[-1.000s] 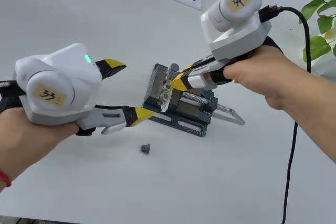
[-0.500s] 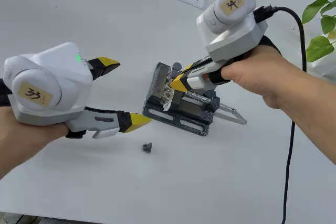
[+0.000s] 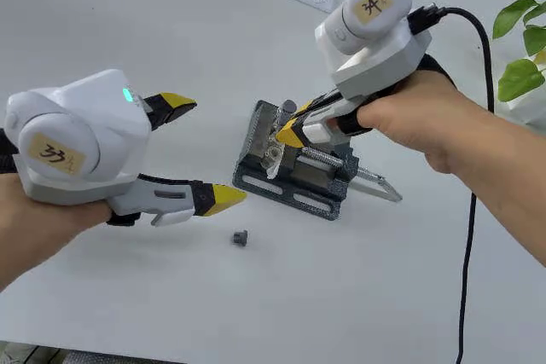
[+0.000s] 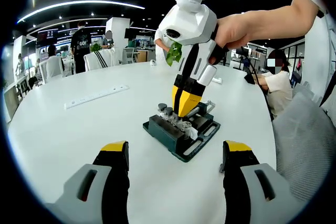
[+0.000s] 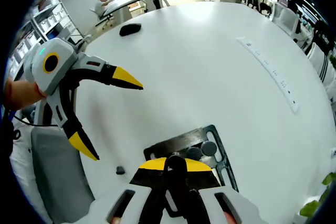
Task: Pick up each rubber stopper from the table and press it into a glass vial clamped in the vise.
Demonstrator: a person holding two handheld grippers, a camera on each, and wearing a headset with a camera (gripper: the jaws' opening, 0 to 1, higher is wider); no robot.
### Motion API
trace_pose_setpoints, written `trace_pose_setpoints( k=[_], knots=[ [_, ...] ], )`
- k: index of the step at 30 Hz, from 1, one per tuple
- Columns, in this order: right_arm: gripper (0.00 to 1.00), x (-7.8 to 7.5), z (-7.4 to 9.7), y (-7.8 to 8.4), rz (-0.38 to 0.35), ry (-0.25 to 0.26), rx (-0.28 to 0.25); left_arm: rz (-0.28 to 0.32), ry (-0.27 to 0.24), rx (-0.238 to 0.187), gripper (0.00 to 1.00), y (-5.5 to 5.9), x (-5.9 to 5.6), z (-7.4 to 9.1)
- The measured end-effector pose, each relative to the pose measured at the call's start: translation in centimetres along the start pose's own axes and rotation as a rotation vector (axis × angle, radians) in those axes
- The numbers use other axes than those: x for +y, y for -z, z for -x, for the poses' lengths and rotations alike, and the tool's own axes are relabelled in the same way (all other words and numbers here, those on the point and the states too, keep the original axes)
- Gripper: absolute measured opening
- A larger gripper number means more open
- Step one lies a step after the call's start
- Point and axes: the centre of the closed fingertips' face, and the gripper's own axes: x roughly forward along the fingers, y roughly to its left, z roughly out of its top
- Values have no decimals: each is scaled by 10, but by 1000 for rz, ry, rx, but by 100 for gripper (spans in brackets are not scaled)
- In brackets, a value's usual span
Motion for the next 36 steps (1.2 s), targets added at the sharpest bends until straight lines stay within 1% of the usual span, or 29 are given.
trace_pose_setpoints(
  k=[8,11,15,20,21,24,26,28,31,36],
  knots=[
    [5,0,-1,1,40,15,29,-2,10,-4,74,1,-1,1],
    [5,1,0,1,44,16,36,-3,15,-8,75,0,-2,1],
    [5,1,0,1,58,18,49,-4,33,-19,78,0,-5,2],
    [5,-1,-1,1,71,20,64,-6,75,-25,82,0,-13,2],
    [5,0,0,1,71,20,68,-4,91,-26,83,1,-15,2],
    [5,3,2,1,69,18,74,-12,125,-22,87,4,-20,2],
    [5,4,2,1,72,17,80,-5,152,-9,89,7,-26,3],
    [5,3,1,1,76,17,87,-11,157,2,88,10,-27,3],
    [5,4,1,1,86,23,98,-6,162,5,88,13,-27,4],
    [5,2,-1,1,99,39,124,1,157,1,87,13,-27,6]
  ],
)
